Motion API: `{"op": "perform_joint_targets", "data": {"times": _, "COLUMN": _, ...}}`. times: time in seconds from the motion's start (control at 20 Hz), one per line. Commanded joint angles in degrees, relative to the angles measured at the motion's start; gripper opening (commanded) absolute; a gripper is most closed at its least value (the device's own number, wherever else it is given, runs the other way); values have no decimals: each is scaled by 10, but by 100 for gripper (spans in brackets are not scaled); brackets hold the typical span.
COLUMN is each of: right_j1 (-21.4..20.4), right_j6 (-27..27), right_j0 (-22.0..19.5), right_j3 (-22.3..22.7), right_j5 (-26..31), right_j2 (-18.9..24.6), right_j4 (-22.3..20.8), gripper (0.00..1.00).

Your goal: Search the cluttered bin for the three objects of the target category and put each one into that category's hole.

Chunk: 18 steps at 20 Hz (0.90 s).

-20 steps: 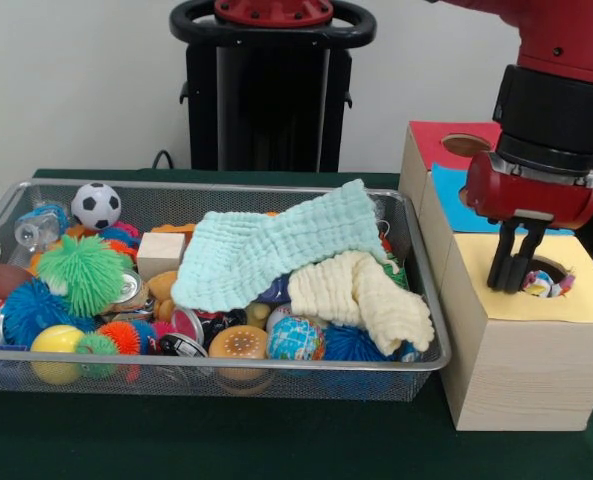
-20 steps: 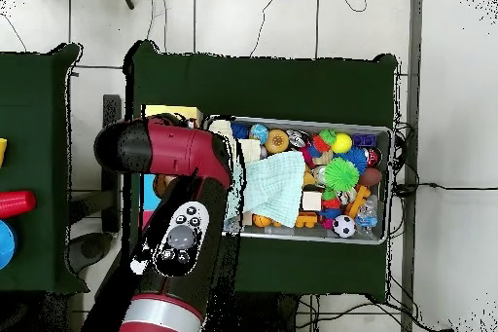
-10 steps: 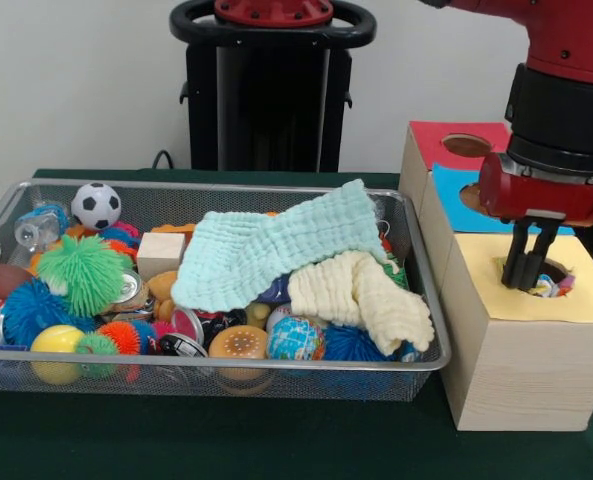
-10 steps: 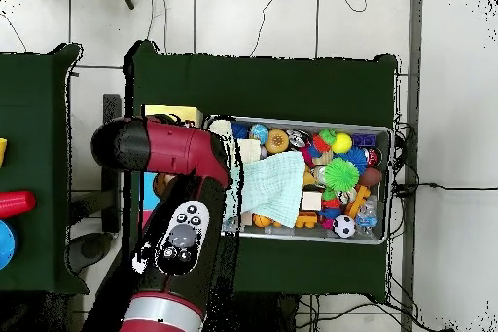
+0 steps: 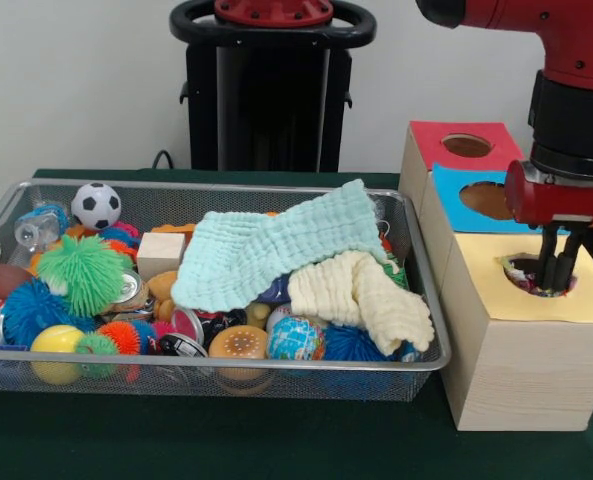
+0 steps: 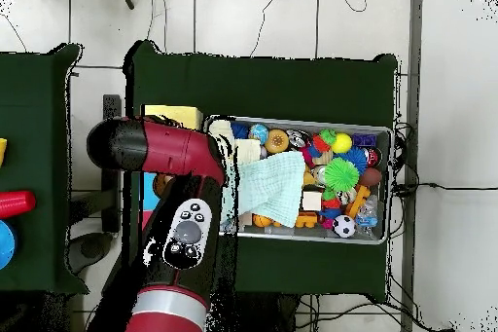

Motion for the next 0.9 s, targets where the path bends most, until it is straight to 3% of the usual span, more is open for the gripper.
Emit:
{"op": "perform_joint_targets", "data": {"times": 0.05, "right_j1": 10, "right_j6": 102, "right_j0": -16, "right_j3": 72, "right_j5": -1, "right_j2": 77, "right_j4": 4, "gripper": 0}}
{"op": "perform_joint_targets", "data": {"times": 0.55, "right_j1": 54, "right_j6": 88, "right_j0": 1, "right_j3": 51, "right_j5": -47, "right_j2": 11, "right_j4": -57, "gripper": 0}}
{"op": "perform_joint_targets", "data": {"times": 0.9, "right_j1": 70, "right_j6": 83, "right_j0": -26, "right_j3": 53, "right_j5": -127, "right_j2": 43, "right_j4": -72, "gripper": 0}}
